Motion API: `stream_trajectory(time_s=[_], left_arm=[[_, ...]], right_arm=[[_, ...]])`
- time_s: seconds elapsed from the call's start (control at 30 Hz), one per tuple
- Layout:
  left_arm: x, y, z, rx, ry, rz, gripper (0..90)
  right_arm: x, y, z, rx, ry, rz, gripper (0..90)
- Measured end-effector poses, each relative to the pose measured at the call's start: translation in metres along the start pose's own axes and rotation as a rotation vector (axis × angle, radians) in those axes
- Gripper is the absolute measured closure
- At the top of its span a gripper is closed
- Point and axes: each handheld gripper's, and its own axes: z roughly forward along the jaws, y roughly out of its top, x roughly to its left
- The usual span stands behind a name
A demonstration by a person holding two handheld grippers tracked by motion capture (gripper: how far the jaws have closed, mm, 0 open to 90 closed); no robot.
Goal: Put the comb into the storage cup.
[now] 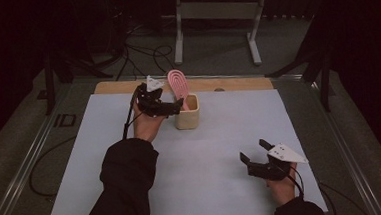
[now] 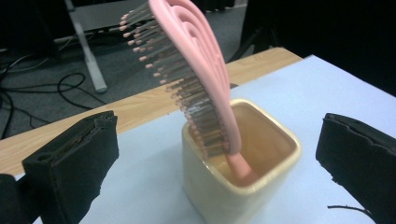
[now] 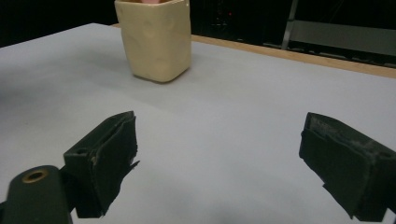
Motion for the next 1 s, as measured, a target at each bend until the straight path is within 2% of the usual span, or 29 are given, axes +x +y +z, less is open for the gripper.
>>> stream_trajectory(time_s=[0.13,0.33,0.5,0.6,0.83,0.87,0.93,1.0], left_arm=[[-0.001,-0.004,-0.009,0.011,-0.013,0.034,0.0],[0.002,-0.013,-0.023,-0.010,-0.037,0.029,0.0],[0.002,-0.025,-0.034,-0.003,-0.043,0.044,0.0],[0.003,-0.034,-0.042,-0.007,-0.055,0.041,0.0],[0.006,-0.065,-0.066,-0.023,-0.048,0.030,0.0],[0.006,-0.065,-0.066,-0.023,-0.048,0.030,0.0],[0.010,-0.080,-0.075,-0.023,-0.043,0.028,0.0],[0.011,-0.084,-0.078,-0.023,-0.044,0.025,0.0]], right_arm=[[0.001,0.000,0.000,0.001,0.003,-0.002,11.0],[0.002,0.000,0.001,-0.002,0.007,-0.003,10.9],[0.002,0.000,0.001,-0.004,0.012,-0.004,11.0],[0.003,0.000,0.001,-0.004,0.015,-0.005,10.9],[0.003,0.000,0.001,-0.005,0.013,-0.007,10.9],[0.004,0.000,0.001,-0.005,0.013,-0.006,11.0],[0.004,0.001,0.001,-0.005,0.013,-0.006,10.9],[0.004,0.001,0.001,-0.006,0.013,-0.008,10.9]])
